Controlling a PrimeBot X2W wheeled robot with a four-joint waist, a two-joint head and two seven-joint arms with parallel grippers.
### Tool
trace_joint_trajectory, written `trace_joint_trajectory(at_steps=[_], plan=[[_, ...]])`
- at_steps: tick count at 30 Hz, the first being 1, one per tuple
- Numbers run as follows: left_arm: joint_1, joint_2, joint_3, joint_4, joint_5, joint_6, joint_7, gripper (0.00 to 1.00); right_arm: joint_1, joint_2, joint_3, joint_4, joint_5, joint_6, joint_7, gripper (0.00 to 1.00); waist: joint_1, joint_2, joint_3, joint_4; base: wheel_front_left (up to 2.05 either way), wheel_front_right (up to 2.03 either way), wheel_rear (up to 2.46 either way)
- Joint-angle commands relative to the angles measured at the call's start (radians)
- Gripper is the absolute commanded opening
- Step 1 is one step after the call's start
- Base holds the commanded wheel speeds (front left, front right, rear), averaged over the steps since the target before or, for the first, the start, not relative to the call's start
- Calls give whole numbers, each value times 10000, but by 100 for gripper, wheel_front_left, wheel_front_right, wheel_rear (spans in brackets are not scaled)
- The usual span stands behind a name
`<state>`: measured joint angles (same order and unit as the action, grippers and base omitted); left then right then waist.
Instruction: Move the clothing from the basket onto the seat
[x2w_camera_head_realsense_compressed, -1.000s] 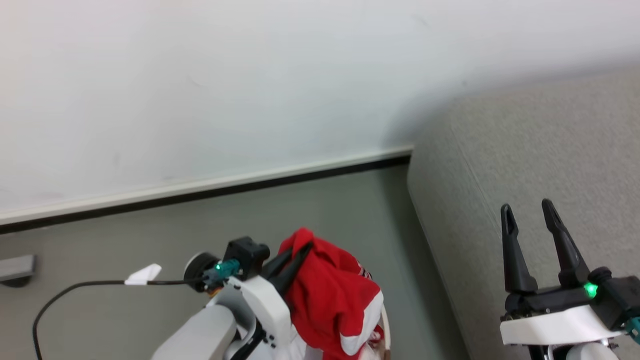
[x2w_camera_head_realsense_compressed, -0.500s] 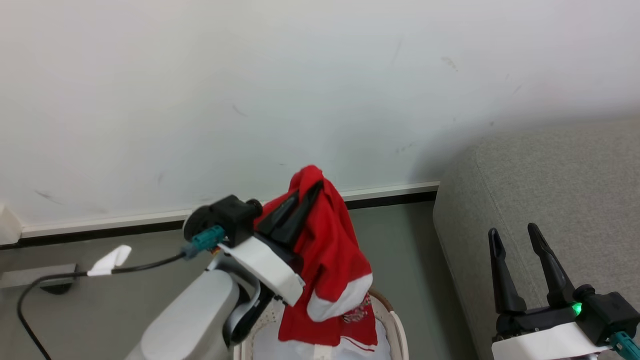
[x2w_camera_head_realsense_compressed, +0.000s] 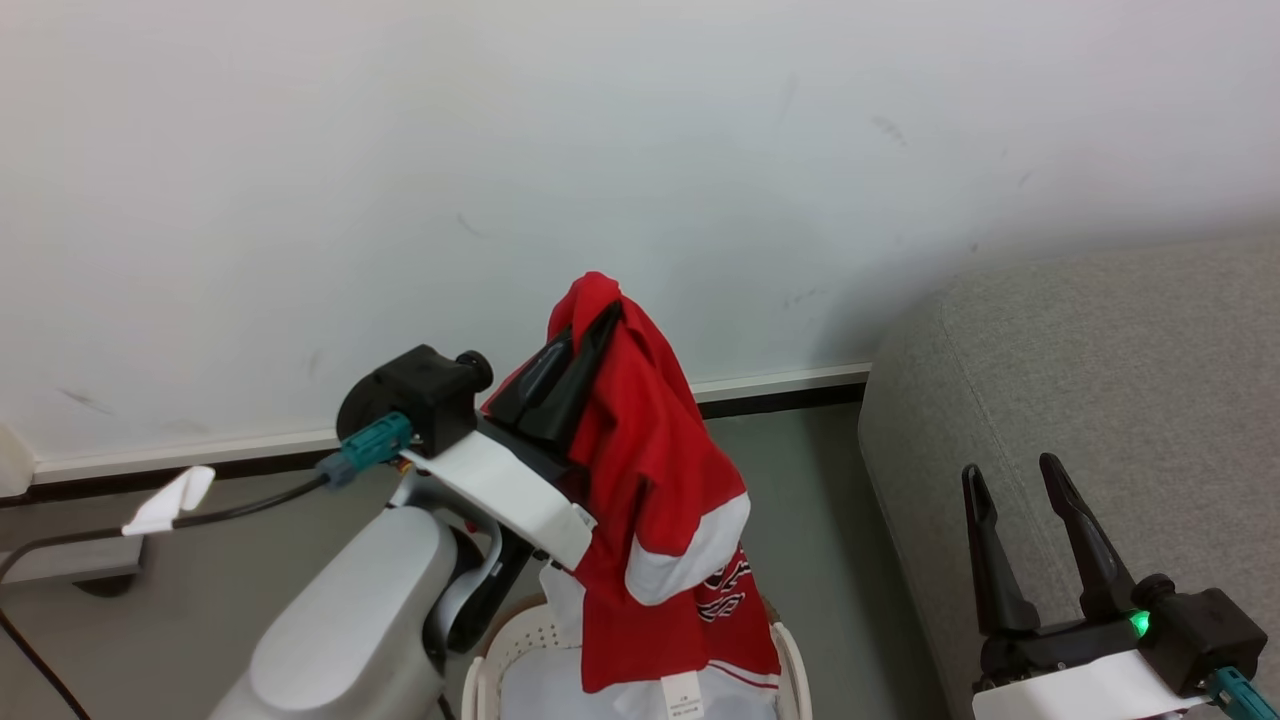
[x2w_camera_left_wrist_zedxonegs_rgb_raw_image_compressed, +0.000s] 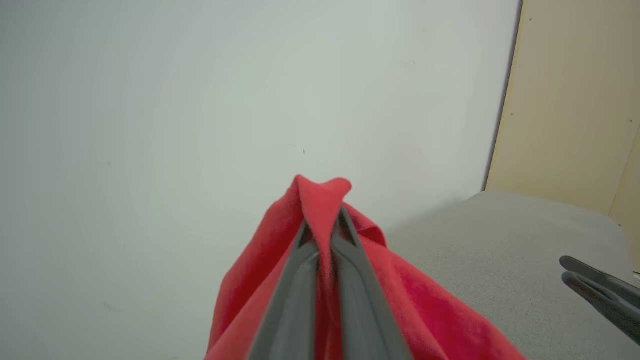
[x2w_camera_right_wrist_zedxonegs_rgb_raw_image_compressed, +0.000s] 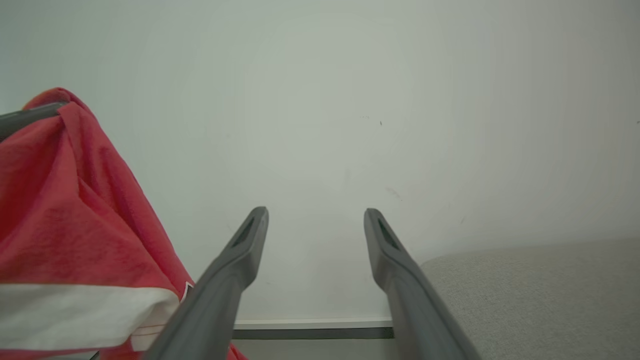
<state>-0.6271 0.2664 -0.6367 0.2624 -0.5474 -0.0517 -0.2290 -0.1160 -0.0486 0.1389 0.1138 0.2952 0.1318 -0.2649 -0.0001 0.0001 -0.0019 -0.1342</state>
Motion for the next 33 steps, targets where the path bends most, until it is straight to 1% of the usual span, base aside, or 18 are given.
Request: trace_joint_trajectory(at_steps=[1, 7, 10, 11, 15, 18, 25, 28, 33], plan=[[56, 55, 21, -44, -82, -2, 11, 0, 137, -33, 8, -11, 26, -21, 8, 100, 1, -1, 4, -1, 0, 0, 0], [115, 69, -19, -138, -115, 56, 14, 0, 31, -36, 357, -86, -136, -21, 8, 100, 1, -1, 30, 3, 0, 0, 0], [133, 64, -51, -161, -121, 63, 0, 0, -68, -28, 982, -82, -120, -20, 8, 100, 1, -1, 22, 1, 0, 0, 0], [133, 64, -51, -161, -121, 63, 0, 0, -68, -28, 982, -82, -120, -20, 8, 100, 1, -1, 22, 1, 0, 0, 0], [134, 25, -135, -205, -105, 57, -6, 0, -450, -512, 2300, 58, 200, -21, 8, 100, 1, -1, 26, 27, 0, 0, 0], [156, -38, -244, -222, -86, 25, -13, 0, -844, -800, 3082, 195, 439, -21, 8, 100, 1, -1, 43, 102, 0, 0, 0], [142, -346, -669, -156, -65, -165, 4, 0, -2167, -1421, 4875, 1121, 732, -21, 10, 100, 1, -1, 81, 533, 0, 0, 0], [115, -562, -958, -132, -1, -252, 17, 0, -2690, -1514, 5320, 1670, 834, -21, 8, 100, 1, -1, 63, 808, 0, 0, 0], [100, -889, -1450, -155, 70, -408, 47, 0, -3373, -1558, 5711, 2616, 1160, -21, 8, 100, 1, -1, 16, 1306, 0, 0, 0]])
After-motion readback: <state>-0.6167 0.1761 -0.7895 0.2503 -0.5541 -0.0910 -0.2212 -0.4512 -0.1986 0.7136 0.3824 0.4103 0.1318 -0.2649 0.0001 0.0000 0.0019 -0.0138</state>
